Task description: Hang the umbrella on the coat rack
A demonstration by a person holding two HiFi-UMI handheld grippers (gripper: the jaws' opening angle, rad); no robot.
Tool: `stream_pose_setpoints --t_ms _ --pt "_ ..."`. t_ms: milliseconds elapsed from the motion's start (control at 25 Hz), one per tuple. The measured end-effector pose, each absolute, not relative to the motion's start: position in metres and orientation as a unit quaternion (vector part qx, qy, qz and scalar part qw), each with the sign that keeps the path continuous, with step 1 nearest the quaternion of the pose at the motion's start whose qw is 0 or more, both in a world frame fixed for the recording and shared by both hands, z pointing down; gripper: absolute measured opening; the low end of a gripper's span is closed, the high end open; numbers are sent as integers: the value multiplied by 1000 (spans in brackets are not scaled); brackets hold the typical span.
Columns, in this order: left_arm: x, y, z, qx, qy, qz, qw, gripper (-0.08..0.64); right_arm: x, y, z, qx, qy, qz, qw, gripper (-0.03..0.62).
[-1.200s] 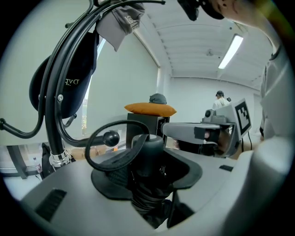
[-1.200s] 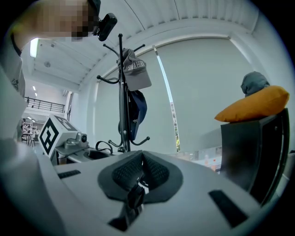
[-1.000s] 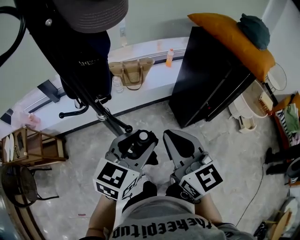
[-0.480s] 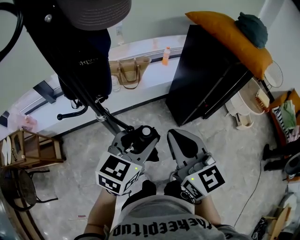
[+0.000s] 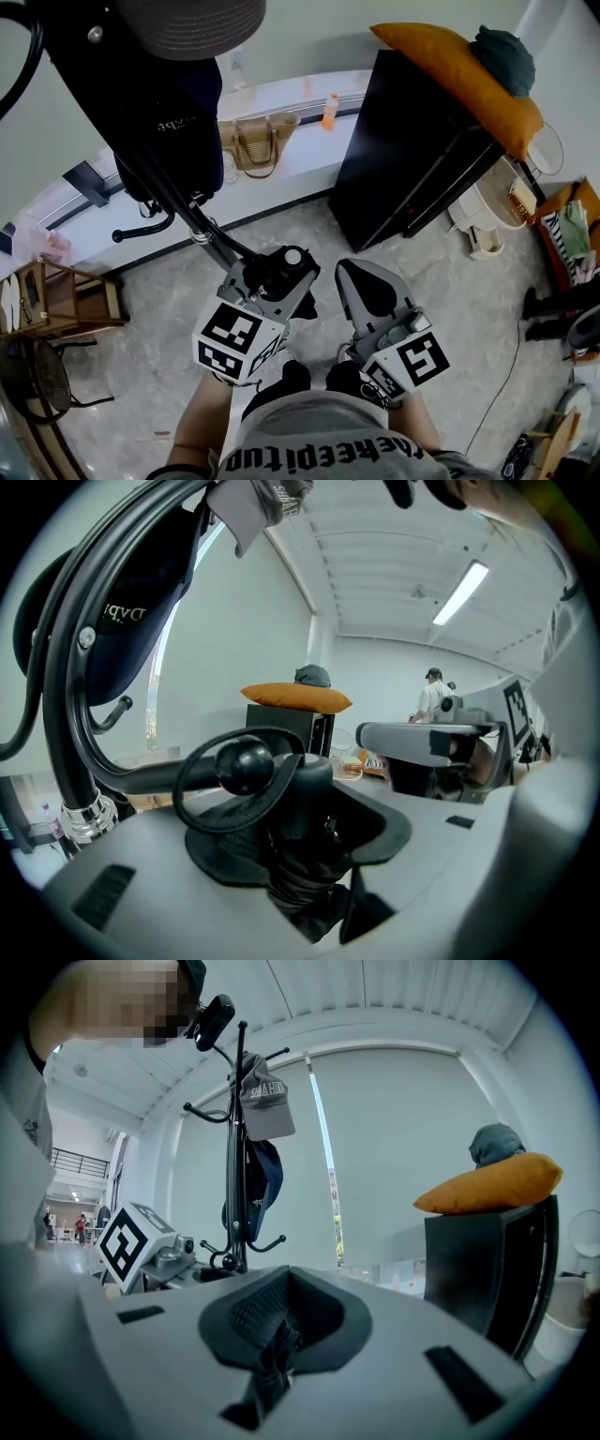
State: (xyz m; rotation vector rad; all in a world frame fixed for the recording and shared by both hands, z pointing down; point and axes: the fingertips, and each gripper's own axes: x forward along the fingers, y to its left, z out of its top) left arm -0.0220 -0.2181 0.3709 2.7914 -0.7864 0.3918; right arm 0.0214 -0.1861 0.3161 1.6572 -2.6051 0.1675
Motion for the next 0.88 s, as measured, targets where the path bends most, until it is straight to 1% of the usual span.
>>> stream_pose_setpoints --t_ms 880 --pt "-25 -234 390 940 -283 153 117 210 28 -192 318 538 -841 53 26 12"
